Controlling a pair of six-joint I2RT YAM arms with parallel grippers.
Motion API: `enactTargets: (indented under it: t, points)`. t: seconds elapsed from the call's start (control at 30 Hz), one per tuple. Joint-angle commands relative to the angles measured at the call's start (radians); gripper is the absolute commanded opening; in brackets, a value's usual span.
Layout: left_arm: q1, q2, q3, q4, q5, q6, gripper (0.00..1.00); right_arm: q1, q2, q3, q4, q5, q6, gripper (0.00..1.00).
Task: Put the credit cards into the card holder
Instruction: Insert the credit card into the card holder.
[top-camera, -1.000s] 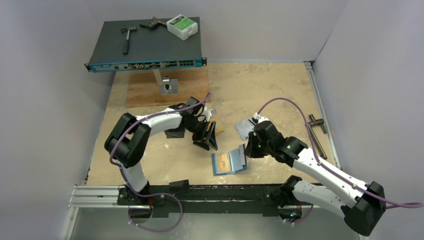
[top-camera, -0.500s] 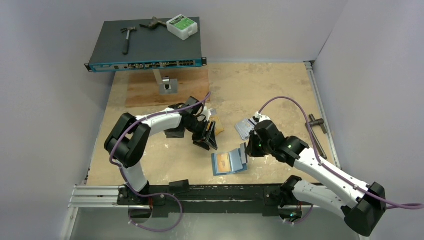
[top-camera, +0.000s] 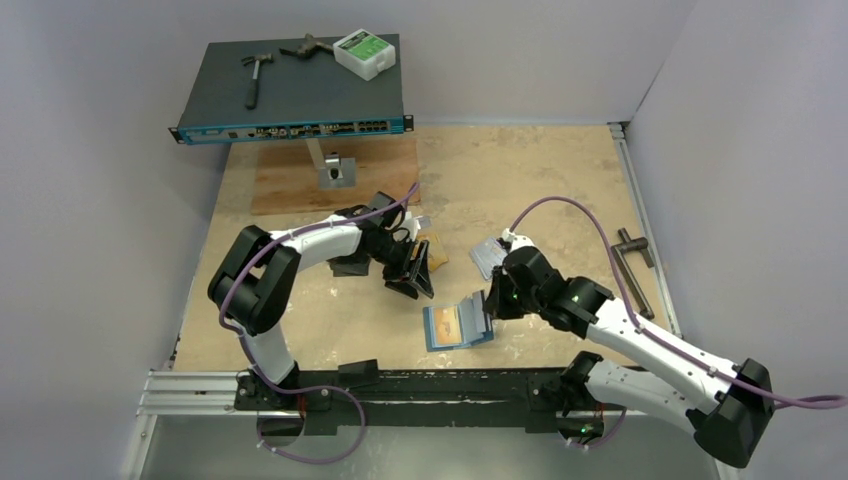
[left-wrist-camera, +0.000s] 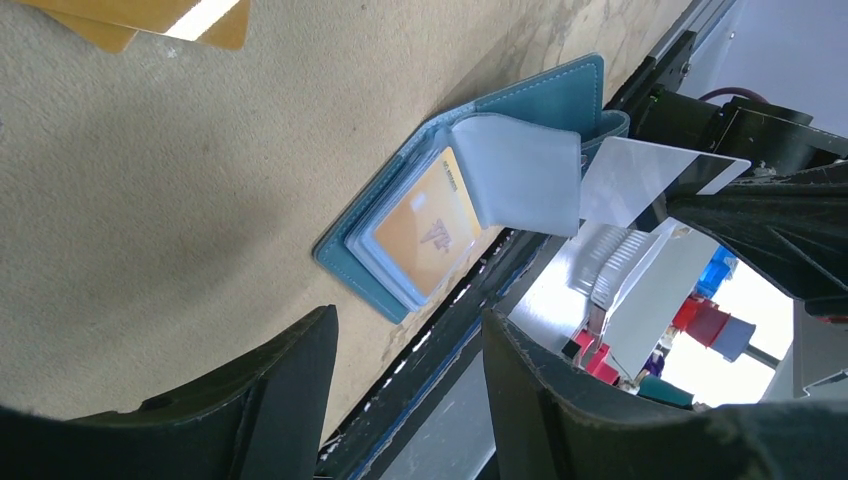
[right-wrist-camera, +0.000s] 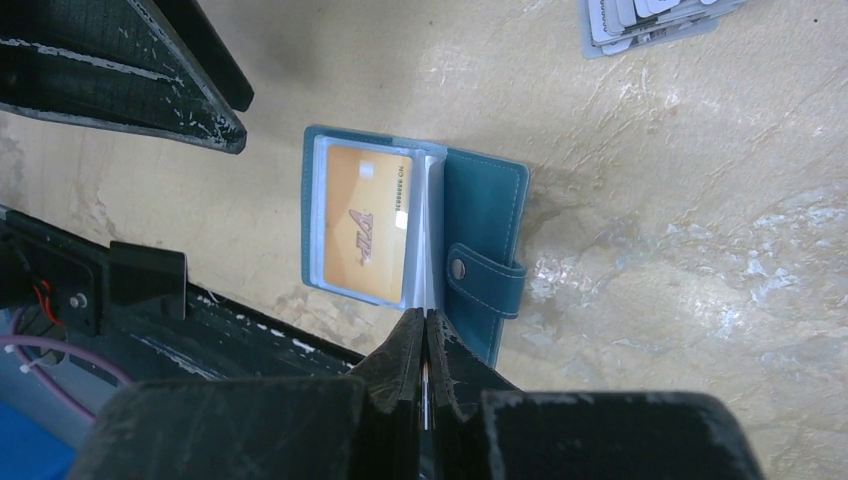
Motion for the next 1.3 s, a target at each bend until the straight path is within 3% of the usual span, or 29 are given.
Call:
enactTargets:
  t: [0.0, 0.3, 0.6, 1.27]
  points:
    - [0.009, -0.036, 0.024, 0.002, 0.023, 0.014, 0.54, 0.019, 0.001, 0.001, 0.014, 0.039, 0.023, 0.00]
    - [0.010, -0.035, 0.024, 0.002, 0.026, 0.012, 0.54, 0.065, 0.027, 0.038, 0.000, 0.103, 0.030, 0.00]
    - [0.014, -0.039, 0.019, 0.001, 0.023, 0.017, 0.54, 0.161, 0.098, -0.008, 0.142, 0.072, 0.084, 0.00]
    - [-0.025, -0.055, -0.060, 0.058, -0.021, -0.026, 0.54, 0.167, 0.098, -0.096, 0.203, 0.125, 0.168, 0.00]
